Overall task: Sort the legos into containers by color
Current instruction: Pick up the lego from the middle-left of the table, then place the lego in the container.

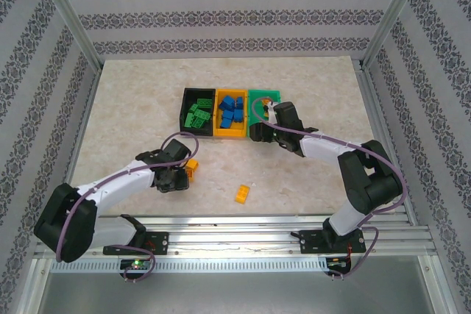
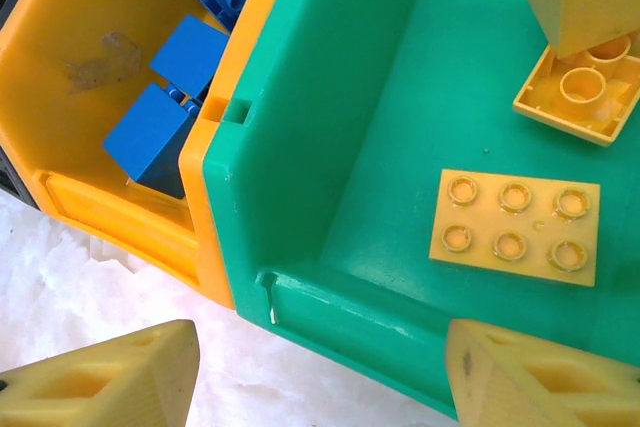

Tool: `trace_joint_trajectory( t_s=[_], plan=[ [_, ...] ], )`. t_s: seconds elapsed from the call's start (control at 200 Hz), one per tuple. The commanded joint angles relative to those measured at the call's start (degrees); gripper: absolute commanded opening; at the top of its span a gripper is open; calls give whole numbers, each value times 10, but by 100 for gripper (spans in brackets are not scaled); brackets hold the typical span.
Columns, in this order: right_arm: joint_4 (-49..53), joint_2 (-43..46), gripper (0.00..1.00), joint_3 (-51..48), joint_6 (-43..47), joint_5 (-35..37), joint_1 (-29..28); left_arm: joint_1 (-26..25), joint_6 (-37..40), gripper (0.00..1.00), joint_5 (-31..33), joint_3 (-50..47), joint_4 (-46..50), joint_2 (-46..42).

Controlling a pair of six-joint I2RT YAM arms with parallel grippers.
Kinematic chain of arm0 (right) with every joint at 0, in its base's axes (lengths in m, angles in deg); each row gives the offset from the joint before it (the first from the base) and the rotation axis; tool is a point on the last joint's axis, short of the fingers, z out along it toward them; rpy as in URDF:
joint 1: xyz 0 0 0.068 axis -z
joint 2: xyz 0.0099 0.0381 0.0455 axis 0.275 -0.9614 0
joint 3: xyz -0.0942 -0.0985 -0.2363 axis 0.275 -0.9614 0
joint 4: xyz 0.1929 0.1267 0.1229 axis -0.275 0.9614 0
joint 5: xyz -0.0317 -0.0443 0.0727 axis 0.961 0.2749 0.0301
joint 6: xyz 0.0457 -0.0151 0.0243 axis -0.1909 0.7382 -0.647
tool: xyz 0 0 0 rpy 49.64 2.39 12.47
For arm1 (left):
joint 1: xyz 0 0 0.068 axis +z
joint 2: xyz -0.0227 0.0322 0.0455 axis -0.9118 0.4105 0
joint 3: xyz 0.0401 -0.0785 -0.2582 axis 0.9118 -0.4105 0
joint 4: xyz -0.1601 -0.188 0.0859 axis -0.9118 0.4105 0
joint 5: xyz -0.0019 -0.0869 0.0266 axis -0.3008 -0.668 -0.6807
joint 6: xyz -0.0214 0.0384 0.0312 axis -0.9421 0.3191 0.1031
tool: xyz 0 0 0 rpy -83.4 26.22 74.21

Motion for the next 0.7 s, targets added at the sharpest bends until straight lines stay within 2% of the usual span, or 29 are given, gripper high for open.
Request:
trace_joint_trajectory(
  t_s=[0.0,0.16,0.28,0.42,0.695],
  plan=[
    [-8,1,66,-3,10,-7,3,-6,29,28,14,22,-1,-38],
    [-11,0,66,-3,7,-12,2,-6,59,28,62,51,18,-79],
    [-11,0,66,-4,7,-11,3,-4,96,28,103,88,8,-71],
    [-14,0,66,-6,5,-12,3,3,143,28,121,162,-10,-7],
    [-21,13,66,-15,7,-5,3,13,196,28,94,323,-59,142]
  ],
)
